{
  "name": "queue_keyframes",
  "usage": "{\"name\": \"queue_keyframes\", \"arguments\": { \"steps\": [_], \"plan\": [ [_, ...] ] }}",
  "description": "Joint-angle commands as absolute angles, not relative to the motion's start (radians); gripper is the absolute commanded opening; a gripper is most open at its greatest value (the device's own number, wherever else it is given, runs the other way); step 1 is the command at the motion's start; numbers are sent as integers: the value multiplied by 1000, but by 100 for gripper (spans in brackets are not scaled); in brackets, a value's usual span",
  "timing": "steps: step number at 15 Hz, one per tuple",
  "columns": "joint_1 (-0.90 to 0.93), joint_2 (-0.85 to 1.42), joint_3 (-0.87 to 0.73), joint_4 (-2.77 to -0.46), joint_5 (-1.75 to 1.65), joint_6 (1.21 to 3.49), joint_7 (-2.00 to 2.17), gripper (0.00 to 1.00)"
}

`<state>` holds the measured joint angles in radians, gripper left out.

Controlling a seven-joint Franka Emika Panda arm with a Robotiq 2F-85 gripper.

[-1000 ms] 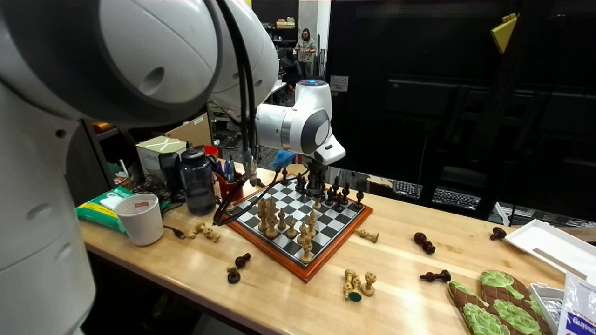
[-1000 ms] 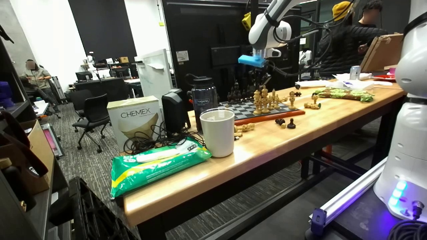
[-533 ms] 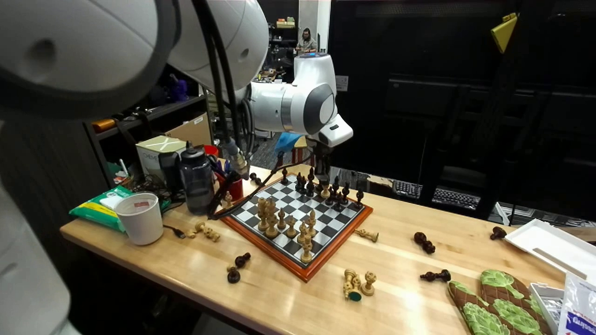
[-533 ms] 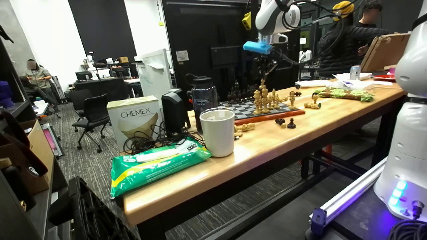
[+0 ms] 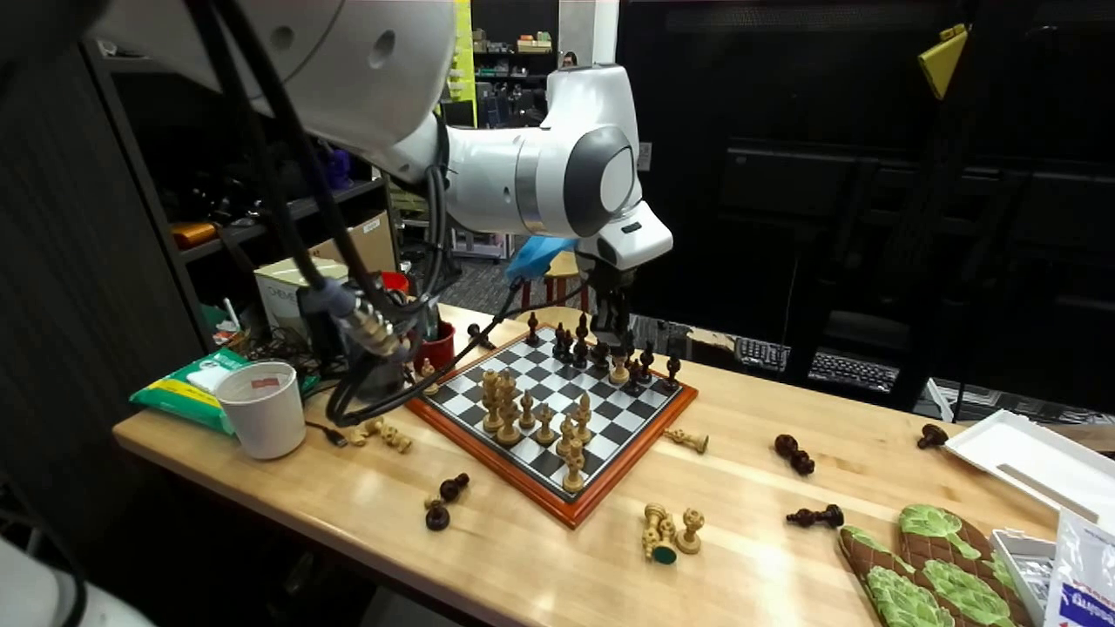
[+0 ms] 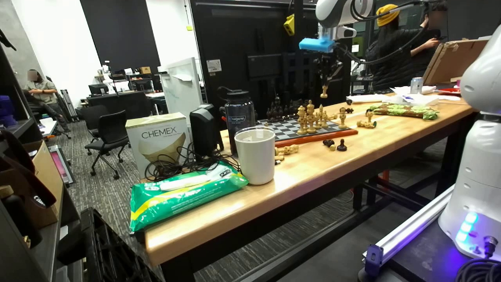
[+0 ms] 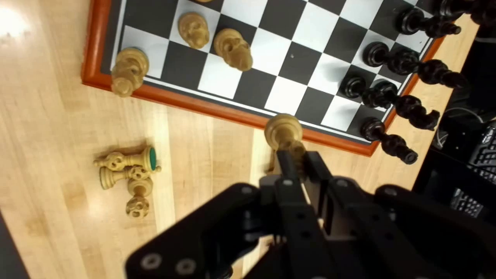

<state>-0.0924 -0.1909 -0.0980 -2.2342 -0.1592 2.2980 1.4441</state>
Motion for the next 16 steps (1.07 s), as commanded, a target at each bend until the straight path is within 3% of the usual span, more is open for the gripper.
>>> {"name": "queue_keyframes", "arguments": {
  "steps": [1,16],
  "plan": [
    [-127,-269,-79,-2323,-142,2298,1460,3],
    [-145,-241,-88,-2435,-22,2339,1410,3]
  ]
}}
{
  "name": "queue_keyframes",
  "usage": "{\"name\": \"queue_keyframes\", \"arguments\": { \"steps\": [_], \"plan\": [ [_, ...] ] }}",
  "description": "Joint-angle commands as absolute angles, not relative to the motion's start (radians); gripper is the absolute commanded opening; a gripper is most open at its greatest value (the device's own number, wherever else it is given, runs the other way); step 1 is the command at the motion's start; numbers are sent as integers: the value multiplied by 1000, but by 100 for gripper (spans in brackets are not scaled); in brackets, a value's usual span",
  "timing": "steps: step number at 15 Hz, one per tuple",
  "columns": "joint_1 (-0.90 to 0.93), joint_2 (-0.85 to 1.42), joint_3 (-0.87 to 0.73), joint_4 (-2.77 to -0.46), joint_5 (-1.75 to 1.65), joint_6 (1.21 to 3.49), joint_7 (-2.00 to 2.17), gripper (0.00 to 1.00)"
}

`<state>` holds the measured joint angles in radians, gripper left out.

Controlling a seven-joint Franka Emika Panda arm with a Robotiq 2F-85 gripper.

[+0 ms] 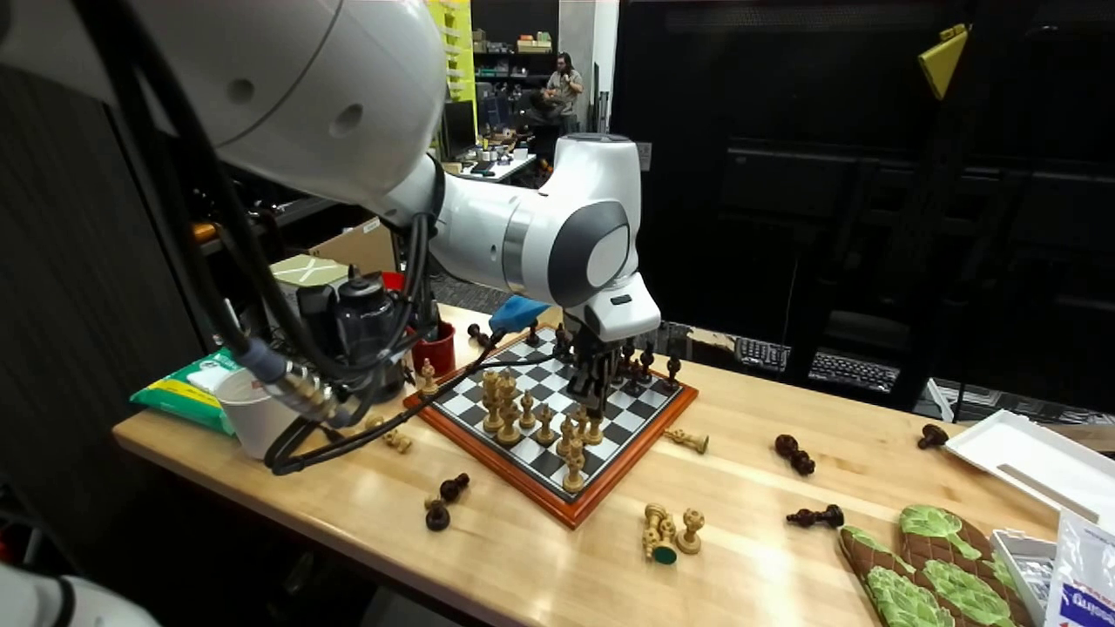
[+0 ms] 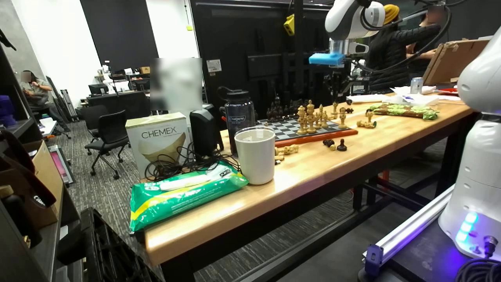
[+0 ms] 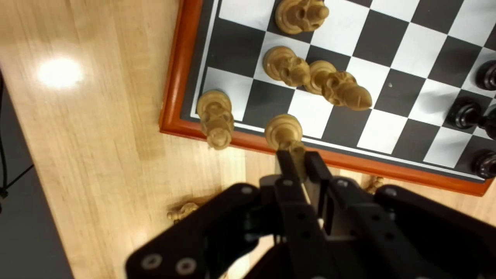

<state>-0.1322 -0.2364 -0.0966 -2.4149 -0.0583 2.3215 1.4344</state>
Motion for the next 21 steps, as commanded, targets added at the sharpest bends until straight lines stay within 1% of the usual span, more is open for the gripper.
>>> {"name": "queue_keyframes", "arguments": {
  "steps": [1,21],
  "plan": [
    [-145,-239,-88,-2439,-16,2342,1405,3],
    [-140,-194,-90,-2469,37,2395,1371,3]
  ]
}}
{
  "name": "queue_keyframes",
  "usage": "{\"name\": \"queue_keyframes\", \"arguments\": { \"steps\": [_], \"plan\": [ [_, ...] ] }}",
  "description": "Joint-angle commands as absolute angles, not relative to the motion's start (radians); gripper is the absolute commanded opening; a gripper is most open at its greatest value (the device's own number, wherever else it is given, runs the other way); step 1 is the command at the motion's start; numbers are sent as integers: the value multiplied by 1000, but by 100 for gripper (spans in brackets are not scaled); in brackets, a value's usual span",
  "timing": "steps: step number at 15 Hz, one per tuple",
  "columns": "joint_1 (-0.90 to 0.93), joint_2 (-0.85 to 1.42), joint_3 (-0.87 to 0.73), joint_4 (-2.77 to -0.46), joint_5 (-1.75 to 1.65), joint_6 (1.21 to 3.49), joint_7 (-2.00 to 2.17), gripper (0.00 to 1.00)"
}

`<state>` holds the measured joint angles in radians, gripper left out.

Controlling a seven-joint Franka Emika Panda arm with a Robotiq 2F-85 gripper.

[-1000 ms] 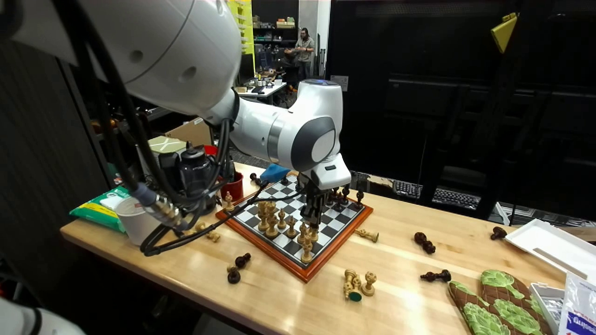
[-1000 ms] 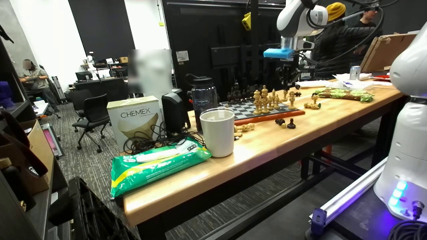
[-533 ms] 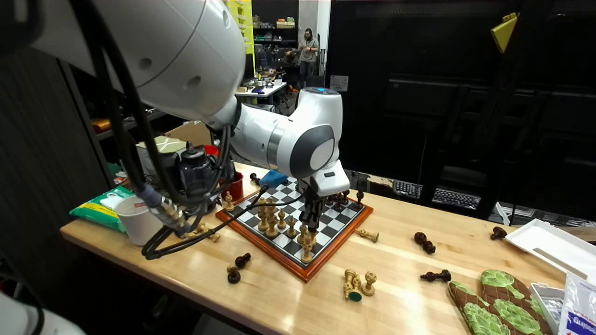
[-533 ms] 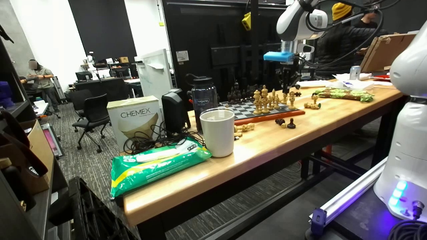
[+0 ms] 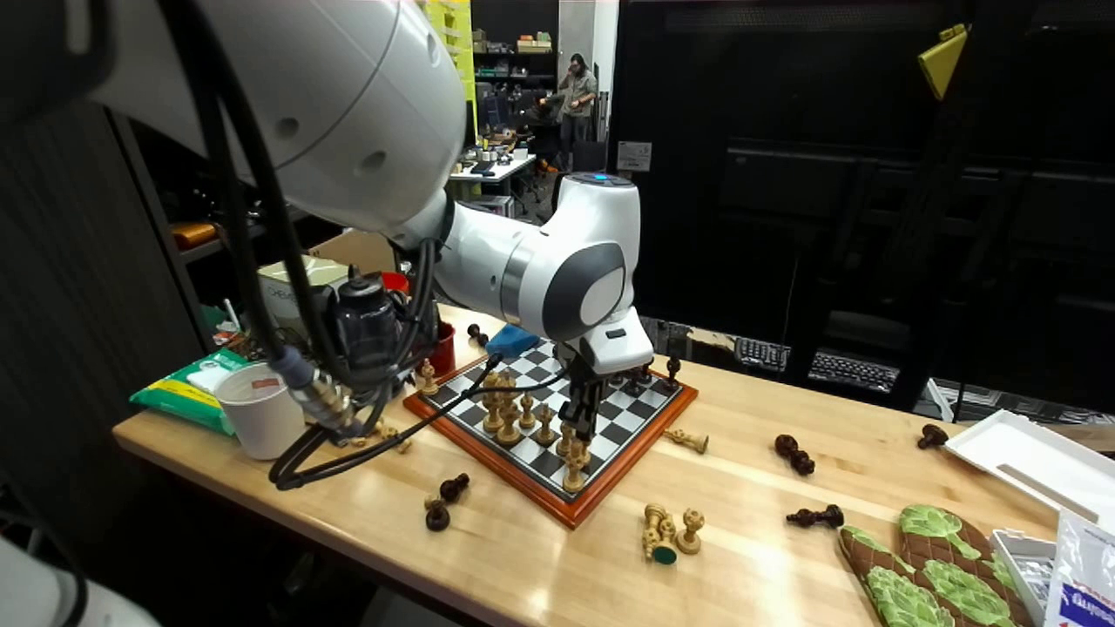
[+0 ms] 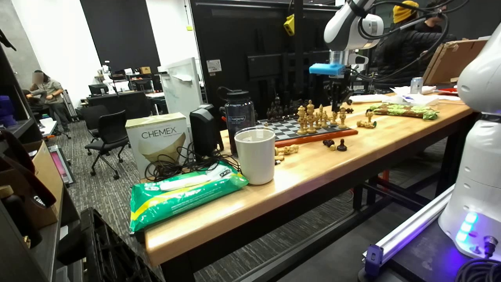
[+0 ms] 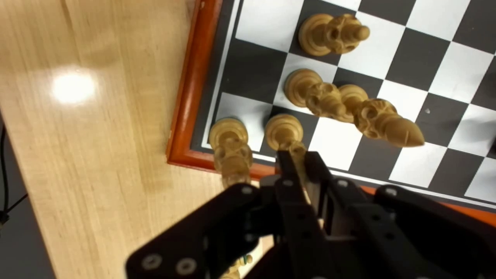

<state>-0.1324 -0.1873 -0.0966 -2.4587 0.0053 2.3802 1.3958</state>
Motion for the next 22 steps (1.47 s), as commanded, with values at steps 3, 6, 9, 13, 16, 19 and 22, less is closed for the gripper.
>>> {"name": "queue_keyframes", "arguments": {
  "steps": [3,6,9,13,16,19,22],
  "plan": [
    [-139,-193,-89,-2467,35,2400,1368,37],
    [-140,-195,-88,-2467,34,2404,1365,48],
    [-140,-196,-87,-2466,32,2405,1365,67],
    [-141,-205,-85,-2459,24,2404,1370,95],
    [-144,-223,-84,-2444,17,2399,1375,100],
    [-146,-235,-82,-2422,12,2395,1376,100],
    [-144,-248,-85,-2405,23,2388,1356,100]
  ]
}}
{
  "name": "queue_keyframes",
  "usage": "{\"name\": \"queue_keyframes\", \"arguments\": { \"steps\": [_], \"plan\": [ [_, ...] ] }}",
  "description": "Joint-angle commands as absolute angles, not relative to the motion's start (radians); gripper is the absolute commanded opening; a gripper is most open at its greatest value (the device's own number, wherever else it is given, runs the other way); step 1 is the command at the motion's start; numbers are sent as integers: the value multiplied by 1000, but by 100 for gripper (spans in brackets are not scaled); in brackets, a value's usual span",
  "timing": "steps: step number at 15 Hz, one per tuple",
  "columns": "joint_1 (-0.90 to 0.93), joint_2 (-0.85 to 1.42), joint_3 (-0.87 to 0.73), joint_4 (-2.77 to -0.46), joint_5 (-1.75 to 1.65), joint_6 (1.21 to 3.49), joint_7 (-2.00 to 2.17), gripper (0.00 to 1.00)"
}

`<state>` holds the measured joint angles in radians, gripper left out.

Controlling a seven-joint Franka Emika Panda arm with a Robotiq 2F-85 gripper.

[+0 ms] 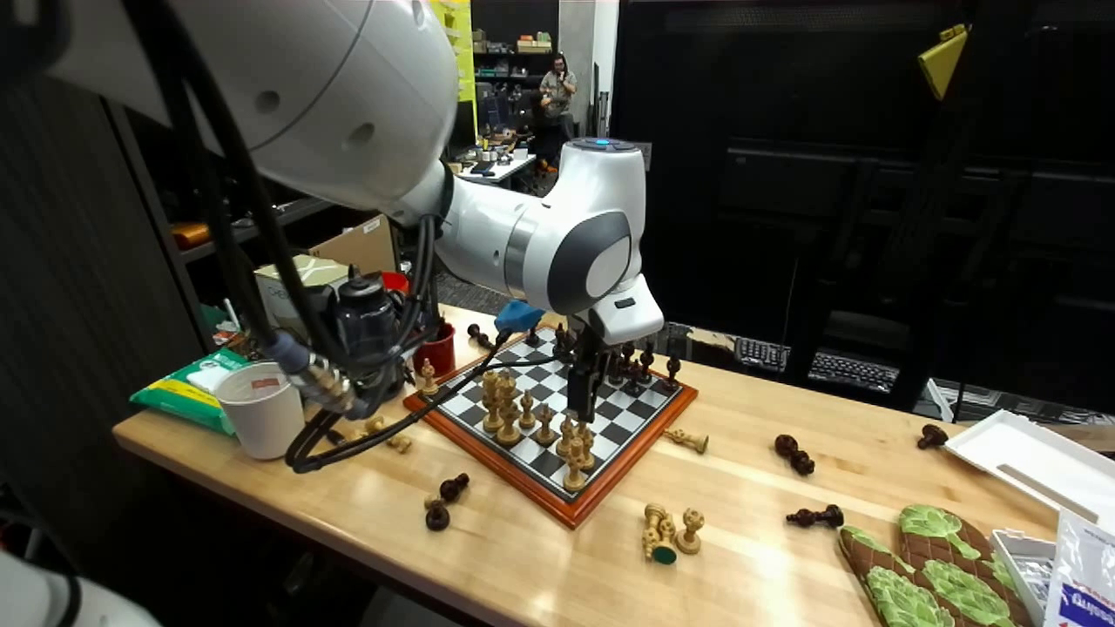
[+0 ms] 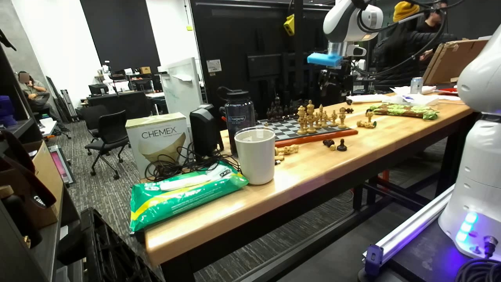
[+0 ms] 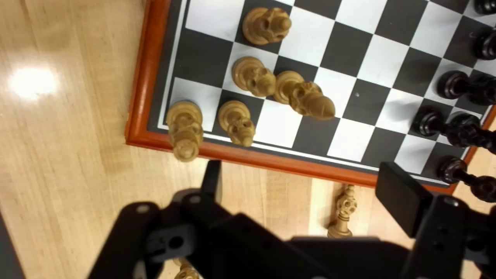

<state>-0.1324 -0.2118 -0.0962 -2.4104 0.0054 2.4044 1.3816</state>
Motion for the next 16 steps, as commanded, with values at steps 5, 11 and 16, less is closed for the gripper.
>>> {"name": "queue_keyframes", "arguments": {
  "steps": [5,11,16],
  "plan": [
    [-128,-291,-103,-2392,99,2337,1204,100],
    [-138,-357,-95,-2375,124,2180,996,100],
    [-128,-402,-83,-2343,105,1937,806,100]
  ]
}}
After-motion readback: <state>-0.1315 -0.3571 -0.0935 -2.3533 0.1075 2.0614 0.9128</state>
